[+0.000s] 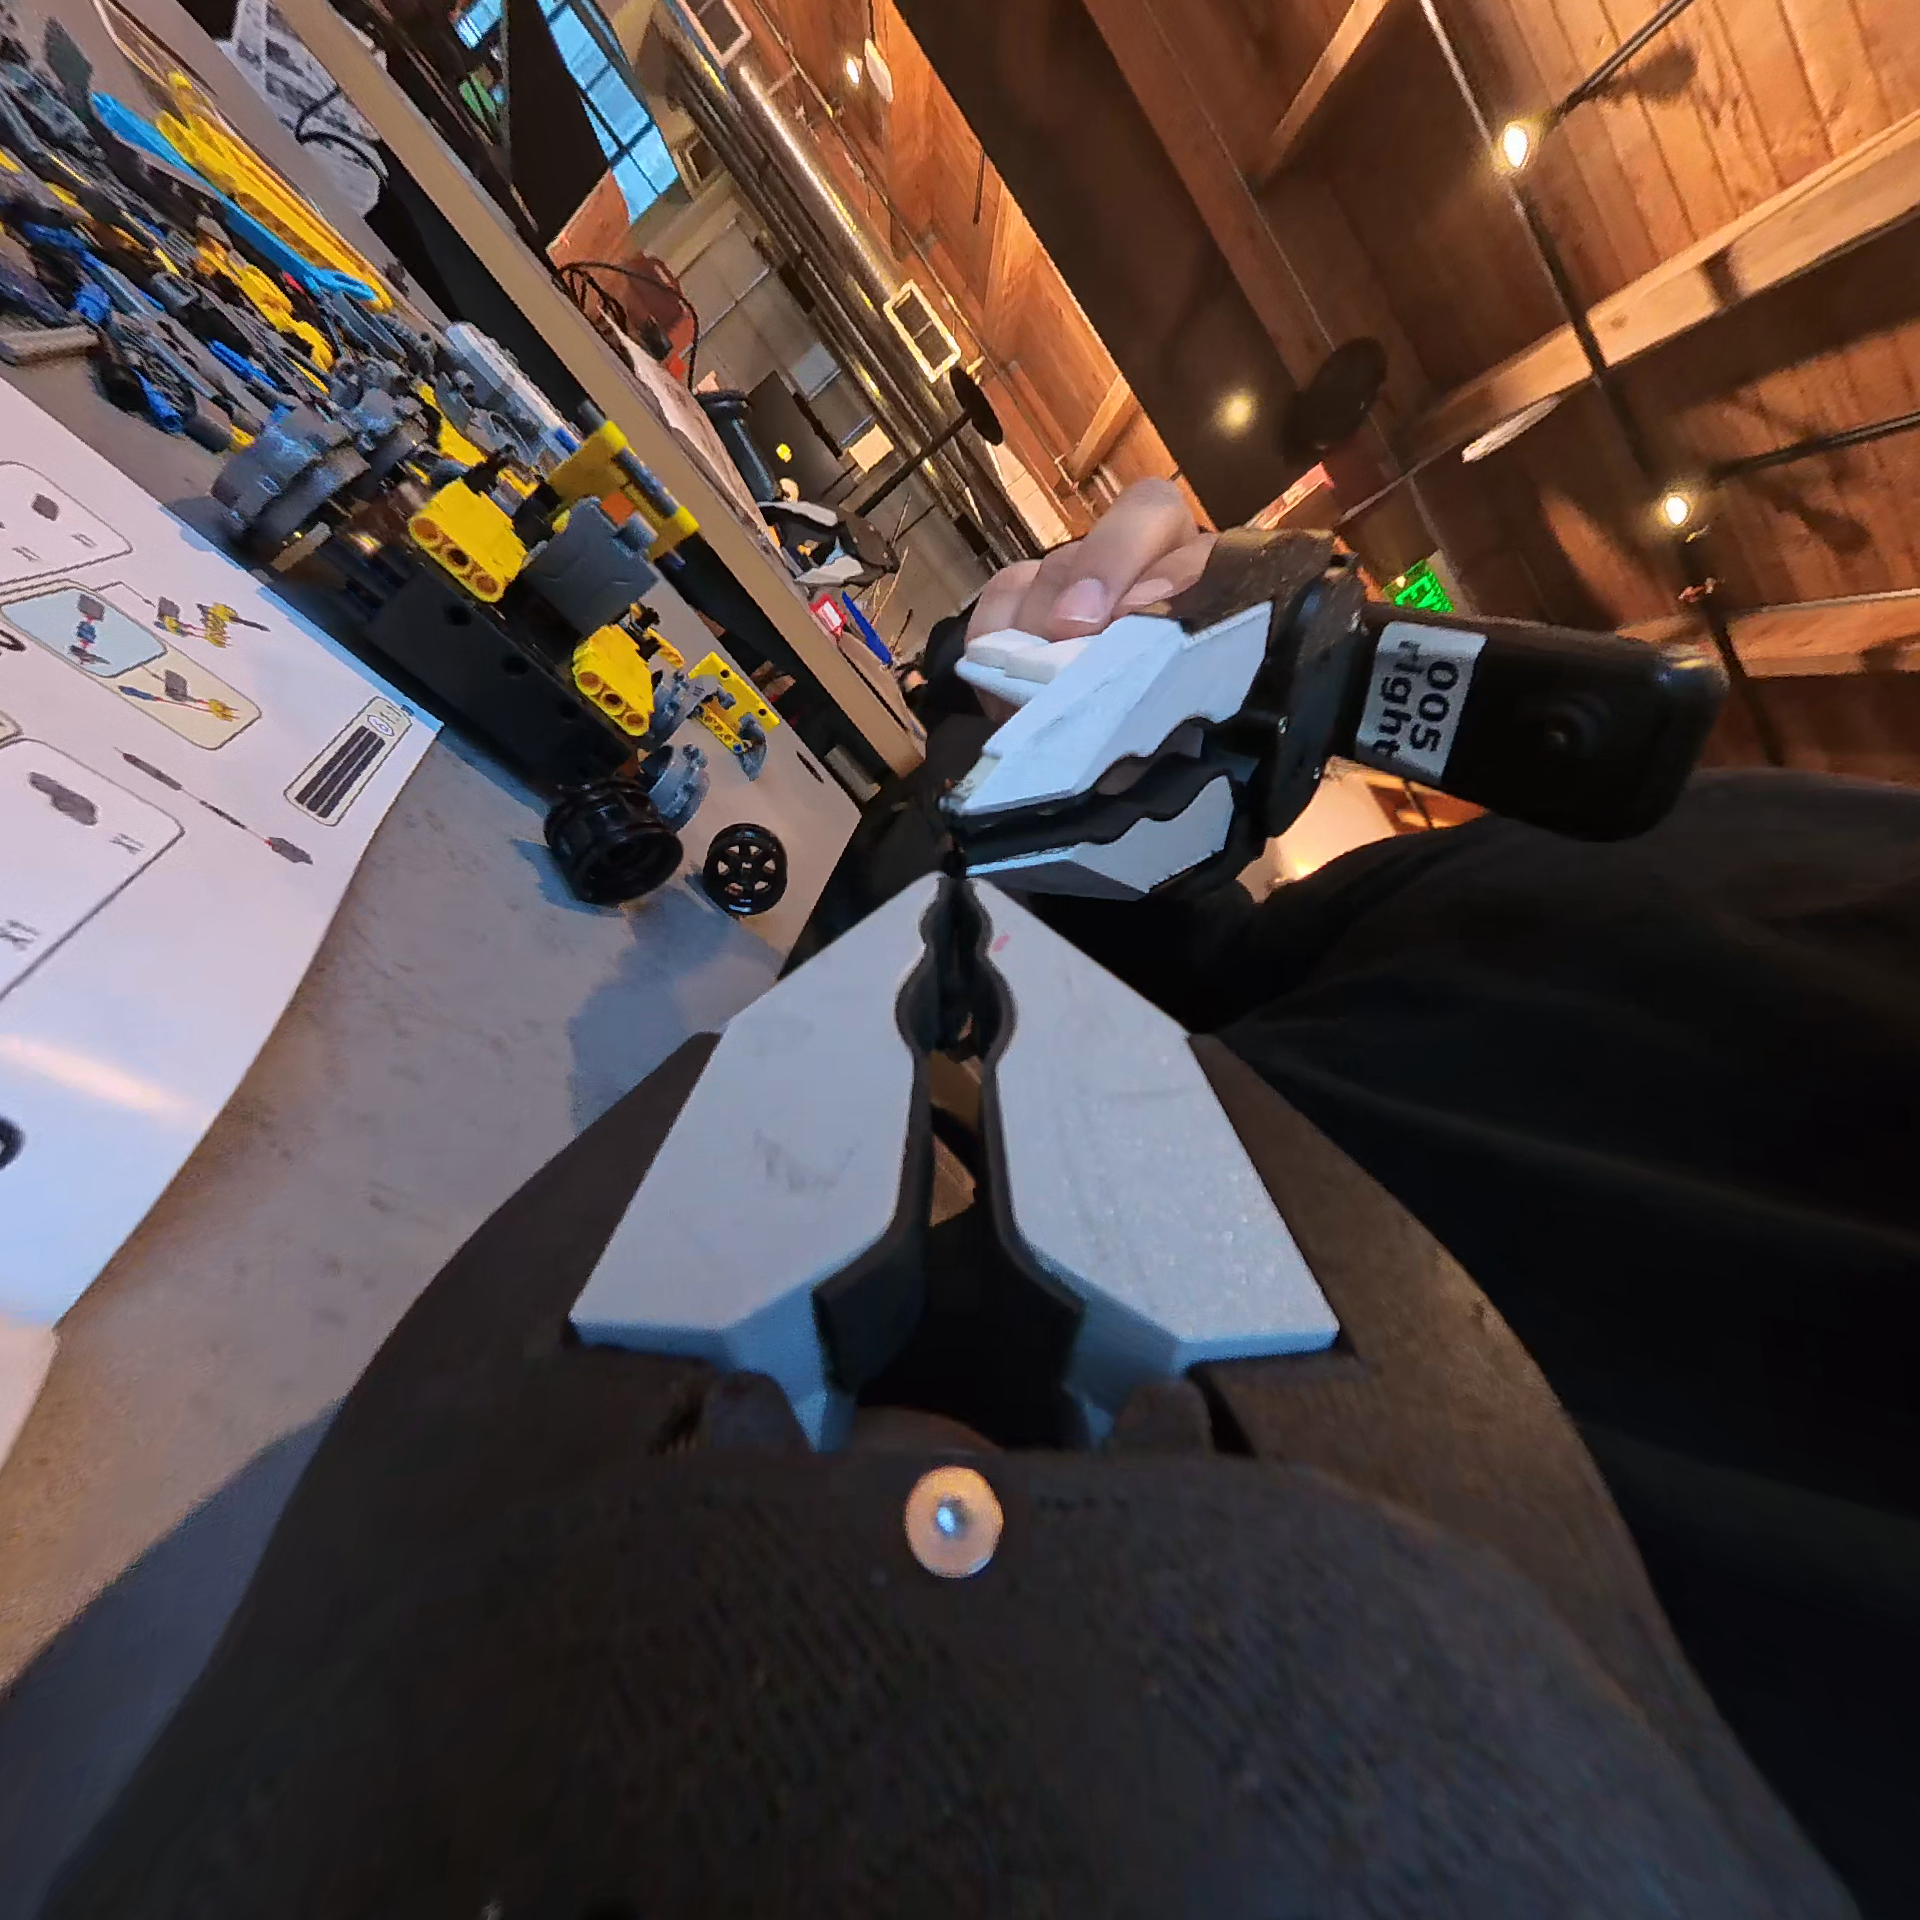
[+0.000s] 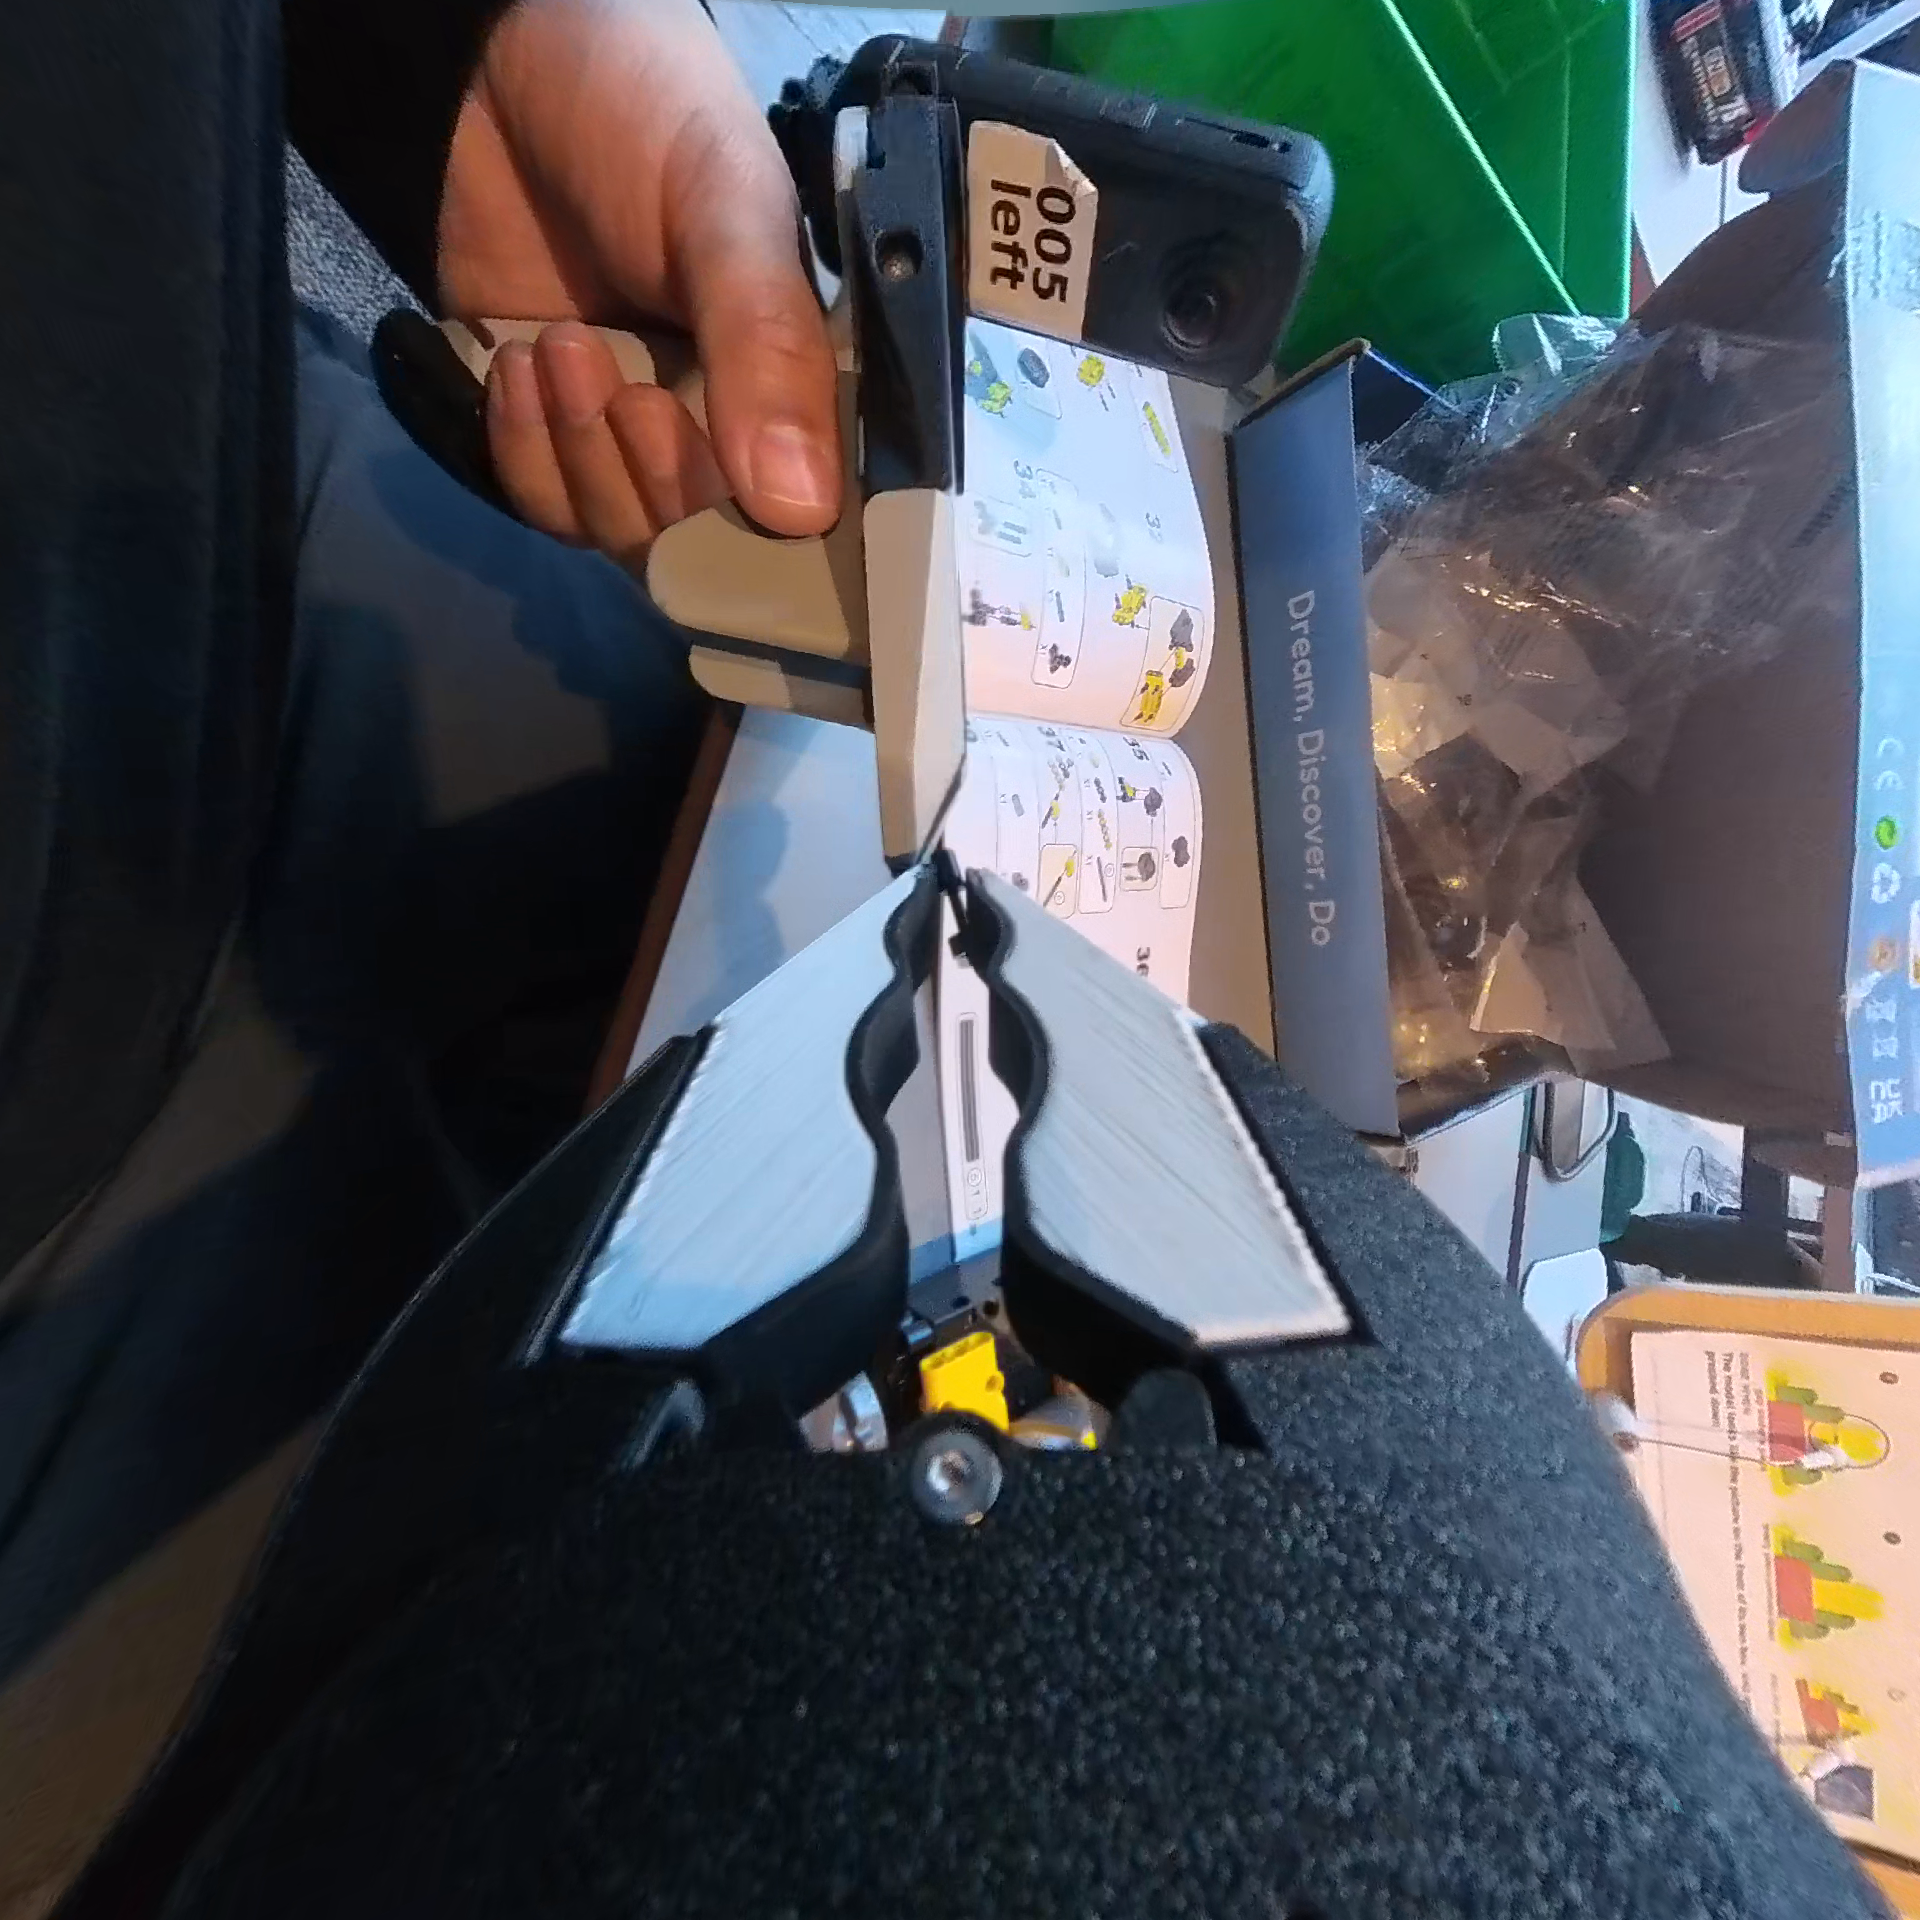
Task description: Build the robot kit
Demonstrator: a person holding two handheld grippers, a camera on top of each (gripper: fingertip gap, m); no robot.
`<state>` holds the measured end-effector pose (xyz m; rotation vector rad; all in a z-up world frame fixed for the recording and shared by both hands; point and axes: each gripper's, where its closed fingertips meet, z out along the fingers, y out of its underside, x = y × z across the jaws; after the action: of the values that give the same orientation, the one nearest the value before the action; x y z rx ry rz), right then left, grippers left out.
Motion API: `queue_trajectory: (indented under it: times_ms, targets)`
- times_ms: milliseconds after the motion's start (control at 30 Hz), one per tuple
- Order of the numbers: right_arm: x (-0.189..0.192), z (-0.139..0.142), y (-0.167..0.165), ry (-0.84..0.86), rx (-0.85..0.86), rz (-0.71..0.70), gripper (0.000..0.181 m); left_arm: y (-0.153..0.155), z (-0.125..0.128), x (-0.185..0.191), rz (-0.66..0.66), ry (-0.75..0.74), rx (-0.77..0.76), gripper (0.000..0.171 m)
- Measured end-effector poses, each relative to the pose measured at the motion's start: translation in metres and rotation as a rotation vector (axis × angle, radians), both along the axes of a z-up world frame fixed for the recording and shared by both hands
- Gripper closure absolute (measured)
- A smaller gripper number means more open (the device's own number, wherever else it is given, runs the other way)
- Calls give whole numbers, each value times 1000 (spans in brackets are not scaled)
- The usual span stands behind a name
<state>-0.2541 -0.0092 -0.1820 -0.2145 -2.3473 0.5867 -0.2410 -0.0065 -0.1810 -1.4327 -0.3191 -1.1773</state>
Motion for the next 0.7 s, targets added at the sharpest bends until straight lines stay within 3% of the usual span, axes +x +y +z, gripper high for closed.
queue_trajectory:
  times_ms: [333, 500, 700]
  targets:
    - [-5, 5, -2, 88, -5, -10, 169, -2, 6, -16, 75, 1, 41, 171]
    - [-9, 26, 23, 156, -232, -223, 177, -2, 12, -28, 193, 86, 92, 171]
    - [7, 20, 33, 41, -625, -352, 170, 3, 13, -28, 352, 167, 128, 171]
